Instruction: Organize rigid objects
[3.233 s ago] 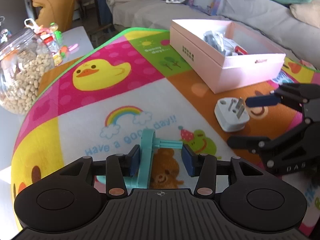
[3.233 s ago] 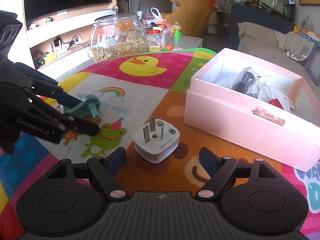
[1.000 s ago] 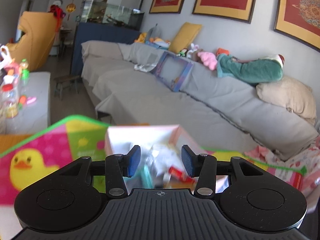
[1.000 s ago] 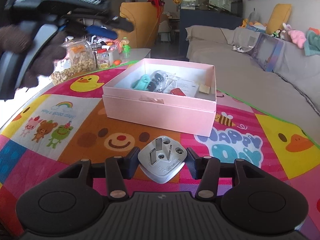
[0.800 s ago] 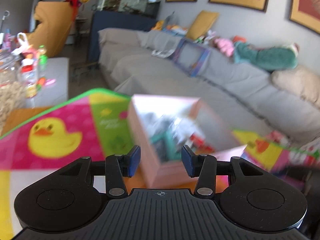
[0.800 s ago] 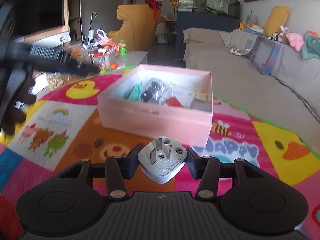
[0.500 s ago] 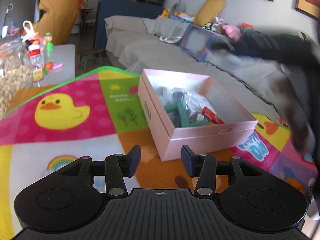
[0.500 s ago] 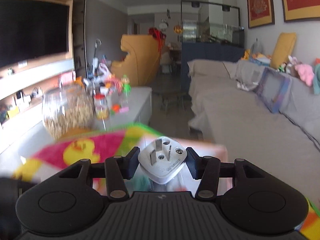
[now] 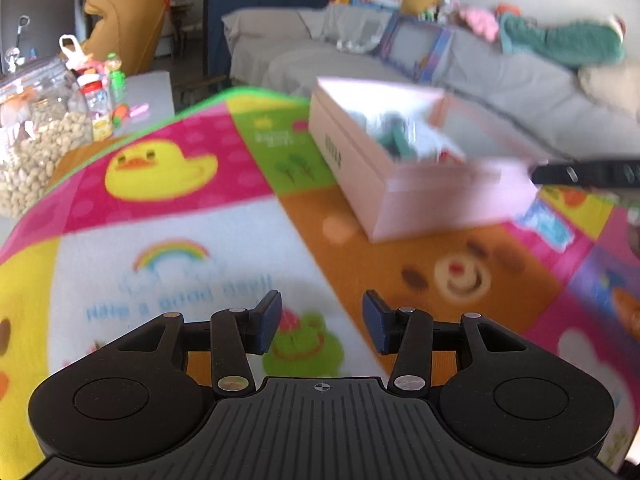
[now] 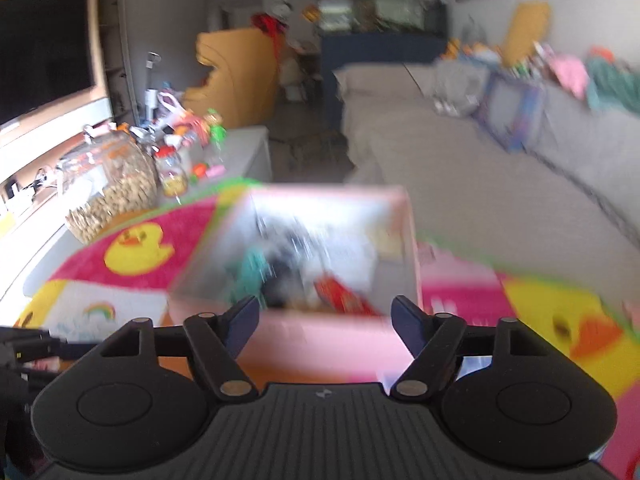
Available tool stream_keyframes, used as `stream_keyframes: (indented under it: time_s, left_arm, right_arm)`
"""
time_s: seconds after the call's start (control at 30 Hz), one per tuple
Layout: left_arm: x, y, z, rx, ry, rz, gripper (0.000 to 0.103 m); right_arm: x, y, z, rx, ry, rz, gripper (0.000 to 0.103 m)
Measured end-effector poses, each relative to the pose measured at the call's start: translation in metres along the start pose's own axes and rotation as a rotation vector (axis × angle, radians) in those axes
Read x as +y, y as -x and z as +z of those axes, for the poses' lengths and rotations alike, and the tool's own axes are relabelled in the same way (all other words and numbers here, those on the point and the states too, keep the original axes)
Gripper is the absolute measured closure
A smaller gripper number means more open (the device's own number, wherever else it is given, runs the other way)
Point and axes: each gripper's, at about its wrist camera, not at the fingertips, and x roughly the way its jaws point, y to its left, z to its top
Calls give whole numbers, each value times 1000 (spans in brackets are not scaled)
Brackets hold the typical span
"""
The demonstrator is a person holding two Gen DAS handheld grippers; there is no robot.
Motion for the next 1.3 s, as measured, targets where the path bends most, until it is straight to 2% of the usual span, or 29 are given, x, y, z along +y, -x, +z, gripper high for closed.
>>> stream_keyframes:
  time_s: [0.1, 0.17, 0.27, 0.33, 0.4, 0.53, 0.67, 0.87, 1.3]
  left_arm:
    - [-19, 0, -8, -30, -59, 69, 53]
    - [-26, 0, -9, -25, -38, 47, 52]
    - [-39, -3, -12, -31, -36, 68, 36]
    - [-45, -6, -14, -45, -24, 83, 26]
    - [-50, -9, -14, -54, -14, 87, 17]
    - [-55, -13, -16, -91, 24, 133, 17]
    - [-62, -16, -15, -108, 43, 191, 14]
    - [-59, -17, -13, -110, 59, 194, 14]
    - [-61, -15, -15, -112, 59, 197, 14]
  right_arm:
    - [-5, -11, -32, 96, -14, -13, 27]
    - [-4, -17, -47, 123, -12, -23, 27]
    - [4, -17, -58, 84, 18, -53, 22]
    - [12, -21, -61, 82, 56, -65, 12]
    - [15, -24, -63, 70, 75, -86, 7]
    - [9, -27, -58, 69, 26, -99, 3]
    - [13, -30, -62, 45, 60, -114, 0]
    - [8, -28, -66, 9, 26, -114, 0]
    - [10, -29, -66, 8, 34, -123, 0]
